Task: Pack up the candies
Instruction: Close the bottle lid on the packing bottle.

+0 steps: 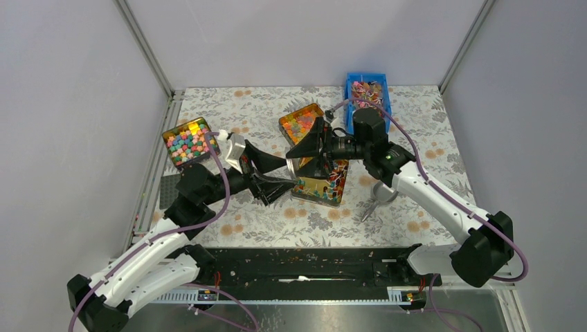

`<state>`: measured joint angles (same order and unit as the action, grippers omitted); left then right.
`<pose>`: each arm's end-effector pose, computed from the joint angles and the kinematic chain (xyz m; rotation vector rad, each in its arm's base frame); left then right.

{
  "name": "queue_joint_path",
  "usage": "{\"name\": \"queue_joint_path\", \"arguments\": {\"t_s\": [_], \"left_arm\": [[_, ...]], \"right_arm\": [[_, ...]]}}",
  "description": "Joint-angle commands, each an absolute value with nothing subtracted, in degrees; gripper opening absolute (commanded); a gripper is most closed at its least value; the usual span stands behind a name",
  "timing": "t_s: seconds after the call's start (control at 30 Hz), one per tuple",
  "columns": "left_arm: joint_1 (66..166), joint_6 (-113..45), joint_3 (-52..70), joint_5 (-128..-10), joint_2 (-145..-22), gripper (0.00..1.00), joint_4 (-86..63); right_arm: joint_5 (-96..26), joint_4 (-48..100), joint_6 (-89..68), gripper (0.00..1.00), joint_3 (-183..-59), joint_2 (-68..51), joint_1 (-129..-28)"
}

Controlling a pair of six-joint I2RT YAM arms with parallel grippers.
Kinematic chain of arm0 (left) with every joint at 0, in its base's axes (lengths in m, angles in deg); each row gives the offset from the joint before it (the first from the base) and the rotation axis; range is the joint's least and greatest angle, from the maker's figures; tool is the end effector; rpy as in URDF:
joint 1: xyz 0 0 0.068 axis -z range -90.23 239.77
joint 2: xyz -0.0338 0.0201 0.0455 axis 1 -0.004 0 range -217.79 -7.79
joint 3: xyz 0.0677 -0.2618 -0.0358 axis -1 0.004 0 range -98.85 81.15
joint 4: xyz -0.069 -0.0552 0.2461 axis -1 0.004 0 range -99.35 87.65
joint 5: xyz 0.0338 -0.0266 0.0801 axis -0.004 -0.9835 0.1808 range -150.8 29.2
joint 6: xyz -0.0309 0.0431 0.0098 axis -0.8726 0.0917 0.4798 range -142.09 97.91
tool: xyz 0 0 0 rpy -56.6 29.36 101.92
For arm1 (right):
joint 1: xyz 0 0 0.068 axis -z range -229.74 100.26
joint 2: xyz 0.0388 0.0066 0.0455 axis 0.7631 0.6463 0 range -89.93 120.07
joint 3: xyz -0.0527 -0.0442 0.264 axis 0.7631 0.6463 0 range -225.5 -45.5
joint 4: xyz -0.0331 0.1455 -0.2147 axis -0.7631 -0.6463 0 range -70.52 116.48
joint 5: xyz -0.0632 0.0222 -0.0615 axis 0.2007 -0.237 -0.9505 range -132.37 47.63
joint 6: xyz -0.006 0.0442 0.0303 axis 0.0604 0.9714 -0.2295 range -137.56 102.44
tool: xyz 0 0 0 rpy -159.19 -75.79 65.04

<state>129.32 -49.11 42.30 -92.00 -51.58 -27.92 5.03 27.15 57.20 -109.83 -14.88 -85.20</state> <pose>0.1272 -0.1290 0.3595 0.6532 1.3513 -1.3172 0.2295 0.1957 0.3649 -0.0218 2.2312 1.9657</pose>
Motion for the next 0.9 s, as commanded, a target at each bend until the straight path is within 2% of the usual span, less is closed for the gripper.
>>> {"name": "queue_joint_path", "arguments": {"t_s": [0.0, 0.07, 0.23, 0.3, 0.53, 0.87], "left_arm": [[129.4, -46.6, 40.8, -85.7, -49.8, 0.86, -23.7], [129.4, -45.1, 40.9, -80.8, -48.9, 0.93, -18.4], [129.4, -42.2, 39.4, -62.3, -47.7, 0.99, -1.3], [129.3, -40.7, 38.5, -58.5, -47.6, 0.99, 4.6], [126.6, -42.8, 37.3, -58.6, -51.4, 0.99, 17.7], [111.0, -47.6, 36.5, -68.0, -57.1, 0.99, 25.9]], "right_arm": [[4.3, 21.0, 51.1, 0.86, -111.3, -14.9, -85.8], [4.1, 18.0, 48.0, 0.87, -112.2, -14.2, -85.8], [2.7, 6.8, 37.2, 0.86, -116.1, -10.7, -85.8], [1.6, 2.8, 32.6, 0.86, -117.7, -9.1, -86.0], [-6.3, -13.5, 15.7, 0.87, -128.1, 0.1, -89.0], [-22.2, -26.5, 2.1, 0.87, -145.2, 13.9, -96.0]]}}
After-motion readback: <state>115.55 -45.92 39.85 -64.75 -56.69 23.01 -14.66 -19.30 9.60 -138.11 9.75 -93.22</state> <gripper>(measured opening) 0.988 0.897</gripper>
